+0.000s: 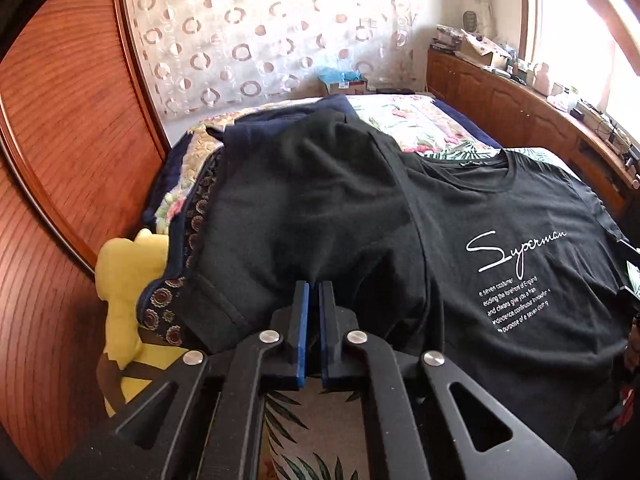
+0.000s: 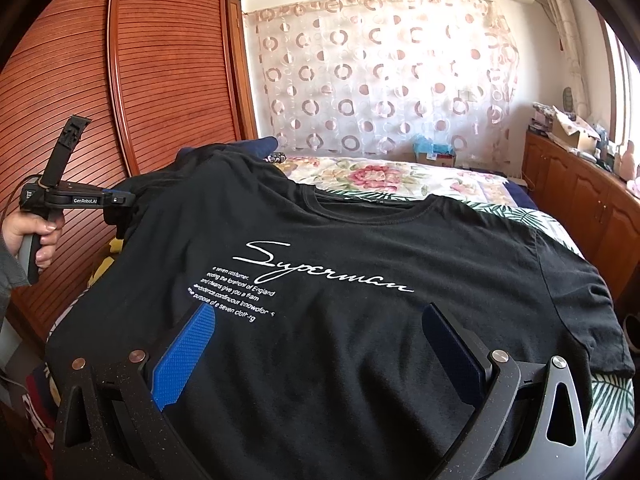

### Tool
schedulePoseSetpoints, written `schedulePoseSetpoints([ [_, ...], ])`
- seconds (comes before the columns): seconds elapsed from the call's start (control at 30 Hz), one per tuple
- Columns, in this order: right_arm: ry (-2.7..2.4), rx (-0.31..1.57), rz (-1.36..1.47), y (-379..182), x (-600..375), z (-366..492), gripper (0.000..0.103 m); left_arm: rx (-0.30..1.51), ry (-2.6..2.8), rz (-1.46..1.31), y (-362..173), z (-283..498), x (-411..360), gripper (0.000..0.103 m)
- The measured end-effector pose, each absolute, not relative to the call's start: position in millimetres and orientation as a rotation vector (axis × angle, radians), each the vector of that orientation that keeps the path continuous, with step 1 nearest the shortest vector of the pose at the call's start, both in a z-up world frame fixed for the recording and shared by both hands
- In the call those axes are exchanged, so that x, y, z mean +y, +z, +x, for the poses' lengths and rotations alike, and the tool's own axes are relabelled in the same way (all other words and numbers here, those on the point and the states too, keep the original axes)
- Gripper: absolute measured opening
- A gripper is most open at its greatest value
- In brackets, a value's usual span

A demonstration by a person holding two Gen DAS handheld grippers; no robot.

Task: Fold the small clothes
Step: 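Fold the grasped side over toward the shirt's center, open left gripper, then grasp the opposite side edge of the shirt with the right gripper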

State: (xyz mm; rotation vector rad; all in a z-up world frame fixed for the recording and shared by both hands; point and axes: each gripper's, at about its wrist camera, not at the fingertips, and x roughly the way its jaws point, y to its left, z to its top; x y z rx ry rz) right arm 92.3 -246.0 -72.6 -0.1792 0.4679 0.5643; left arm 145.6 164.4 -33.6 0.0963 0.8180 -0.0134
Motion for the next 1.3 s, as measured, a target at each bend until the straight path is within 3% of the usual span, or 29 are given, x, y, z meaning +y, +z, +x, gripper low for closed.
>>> schedulePoseSetpoints([
  [0.33, 0.565, 0.472, -0.169, -73, -248, 93, 0.103, 0.642, -0.093, 0.134, 36, 123, 115, 0.004],
  [0.57, 0.551, 0.455, -0.157, -67, -258, 90, 0.103, 0.637, -0.235, 0.147, 44, 152, 48, 0.004],
  [0.6, 0.545, 0.453, -0.154, -67, -262, 90, 0.103, 0.636, -0.253, 0.147, 44, 153, 41, 0.006],
  [0.67, 0.536, 0.455, -0.148, -67, -268, 89, 0.103, 0.632, -0.276, 0.146, 43, 152, 33, 0.020],
  [0.73, 0.528, 0.462, -0.149, -68, -273, 89, 0.103, 0.614, -0.281, 0.141, 45, 146, 30, 0.044],
  [0.87, 0.530, 0.470, -0.155, -66, -276, 90, 0.103, 0.595, -0.252, 0.114, 41, 130, 49, 0.059],
  [0.93, 0.554, 0.472, -0.149, -62, -273, 91, 0.100, 0.580, -0.230, 0.091, 38, 123, 60, 0.075],
  [1.1, 0.642, 0.477, -0.155, -52, -250, 103, 0.089, 0.546, -0.145, 0.038, 24, 97, 89, 0.076],
  [1.3, 0.755, 0.463, -0.231, -47, -201, 122, 0.089, 0.501, -0.063, -0.010, 9, 69, 110, 0.077],
])
